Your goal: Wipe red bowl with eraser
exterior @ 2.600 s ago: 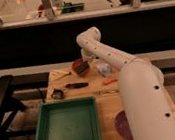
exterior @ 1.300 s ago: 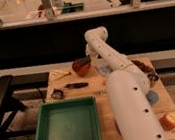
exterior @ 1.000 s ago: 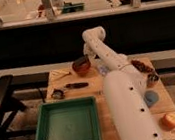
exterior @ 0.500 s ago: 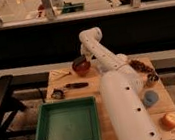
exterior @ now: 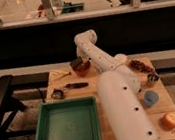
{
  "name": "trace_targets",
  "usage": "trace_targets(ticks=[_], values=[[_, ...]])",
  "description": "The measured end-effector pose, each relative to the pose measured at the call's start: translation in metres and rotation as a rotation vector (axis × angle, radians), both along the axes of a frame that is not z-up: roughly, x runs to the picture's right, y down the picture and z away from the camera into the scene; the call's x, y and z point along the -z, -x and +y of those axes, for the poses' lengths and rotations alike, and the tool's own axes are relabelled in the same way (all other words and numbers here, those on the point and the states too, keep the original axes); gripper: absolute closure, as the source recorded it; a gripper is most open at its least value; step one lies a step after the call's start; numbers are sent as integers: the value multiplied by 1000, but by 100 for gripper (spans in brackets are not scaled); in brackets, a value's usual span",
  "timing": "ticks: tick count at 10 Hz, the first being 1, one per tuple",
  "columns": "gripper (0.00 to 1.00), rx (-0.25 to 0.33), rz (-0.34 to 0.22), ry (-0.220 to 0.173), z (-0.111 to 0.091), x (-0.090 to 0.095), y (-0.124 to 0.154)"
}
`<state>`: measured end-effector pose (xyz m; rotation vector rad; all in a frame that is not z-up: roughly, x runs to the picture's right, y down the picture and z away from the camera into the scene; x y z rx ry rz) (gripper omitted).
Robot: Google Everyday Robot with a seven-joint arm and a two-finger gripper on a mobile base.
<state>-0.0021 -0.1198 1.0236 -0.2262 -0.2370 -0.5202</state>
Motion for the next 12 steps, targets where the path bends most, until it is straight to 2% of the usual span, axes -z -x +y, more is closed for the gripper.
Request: trace_targets(ticks=[4, 7, 10, 12], values=[[98, 22, 3, -2, 11, 17, 4], [98, 26, 27, -2, 23, 35, -8], [98, 24, 49, -4, 27, 40, -16], [98, 13, 78, -3, 25, 37, -30]])
